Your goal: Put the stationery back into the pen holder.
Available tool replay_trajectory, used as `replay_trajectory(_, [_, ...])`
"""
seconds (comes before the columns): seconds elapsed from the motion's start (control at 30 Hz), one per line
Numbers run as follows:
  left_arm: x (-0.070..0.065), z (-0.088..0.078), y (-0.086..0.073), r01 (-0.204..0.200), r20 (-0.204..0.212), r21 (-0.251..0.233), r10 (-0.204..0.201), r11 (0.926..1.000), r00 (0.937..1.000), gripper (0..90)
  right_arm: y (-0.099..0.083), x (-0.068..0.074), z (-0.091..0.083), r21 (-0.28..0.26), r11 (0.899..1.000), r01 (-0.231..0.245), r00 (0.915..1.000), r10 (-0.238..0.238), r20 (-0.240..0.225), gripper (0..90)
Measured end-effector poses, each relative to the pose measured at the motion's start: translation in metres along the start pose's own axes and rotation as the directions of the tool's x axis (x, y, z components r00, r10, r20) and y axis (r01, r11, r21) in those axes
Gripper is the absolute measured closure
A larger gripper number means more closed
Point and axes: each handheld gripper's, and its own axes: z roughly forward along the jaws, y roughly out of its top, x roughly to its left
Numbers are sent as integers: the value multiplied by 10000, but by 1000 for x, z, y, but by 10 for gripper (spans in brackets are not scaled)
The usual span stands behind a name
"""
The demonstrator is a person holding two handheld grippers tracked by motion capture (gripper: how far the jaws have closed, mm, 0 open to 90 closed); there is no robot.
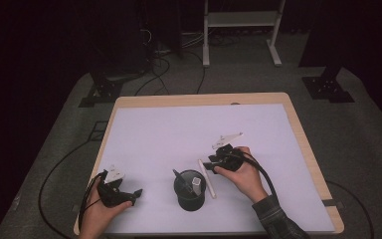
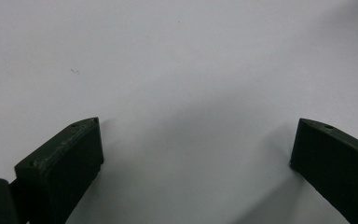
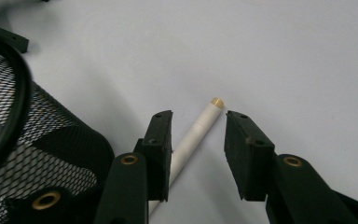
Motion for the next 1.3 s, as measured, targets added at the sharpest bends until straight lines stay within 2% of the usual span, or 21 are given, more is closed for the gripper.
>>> replay_trajectory(0.77, [0, 0, 0, -30, -1, 21, 30, 10000, 10000, 14, -5, -5, 39, 673, 9973, -290, 9996, 291, -9, 613])
replay_trajectory(1.17, [0, 0, 0, -30, 1, 27, 30, 10000, 10000, 14, 0, -3, 50, 1055, 9944, -48, 9999, 32, 156, 639])
replay_trajectory(1.3, [0, 0, 0, -27, 0, 24, 27, 10000, 10000, 14, 5, -3, 51, 1412, 9900, -68, 9998, 44, 175, 649])
